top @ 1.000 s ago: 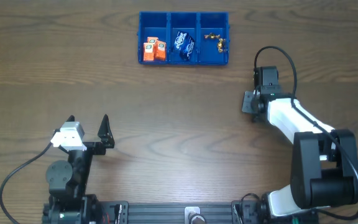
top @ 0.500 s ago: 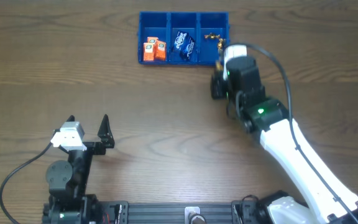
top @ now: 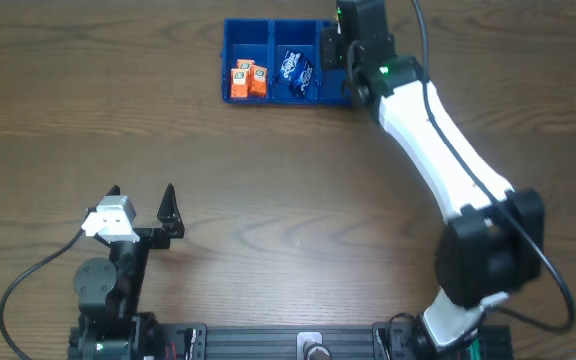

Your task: Sort Candies Into Trays

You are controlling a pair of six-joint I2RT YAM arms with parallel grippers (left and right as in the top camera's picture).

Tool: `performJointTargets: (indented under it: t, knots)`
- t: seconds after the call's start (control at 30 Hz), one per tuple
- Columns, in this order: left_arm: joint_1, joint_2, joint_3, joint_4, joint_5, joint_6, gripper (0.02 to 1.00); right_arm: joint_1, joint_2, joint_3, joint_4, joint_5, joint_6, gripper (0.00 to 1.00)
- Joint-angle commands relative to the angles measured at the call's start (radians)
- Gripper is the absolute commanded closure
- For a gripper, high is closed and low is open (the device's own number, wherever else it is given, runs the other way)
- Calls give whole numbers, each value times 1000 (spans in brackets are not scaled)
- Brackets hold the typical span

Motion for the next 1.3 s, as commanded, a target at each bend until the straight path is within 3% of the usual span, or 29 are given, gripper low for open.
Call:
performJointTargets:
  t: [0.03, 0.57, 0.7, 0.77, 0.83, 1.13, 1.3]
  knots:
    - [7, -3, -19, -34, 14, 11, 20, -41, 68, 21, -5, 6, 17, 855]
    - [7, -3, -19, -34, 14, 11, 20, -49, 185, 21, 10, -2, 17, 787]
    - [7, -3, -19, -34, 14, 11, 23, -48, 185, 21, 22, -39, 17, 592]
    - [7, -3, -19, -34, 14, 11, 20, -44, 185, 21, 30, -42, 15, 371]
    - [7, -3, -19, -34, 14, 11, 20, -39, 183, 21, 41, -43, 10, 255]
    - [7, -3, -19, -34, 14, 11, 20, -47, -33, -56, 19, -17, -72, 1]
    - [7, -3, -19, -34, 14, 11, 20, -113, -311, -255, 42, -17, -108, 3]
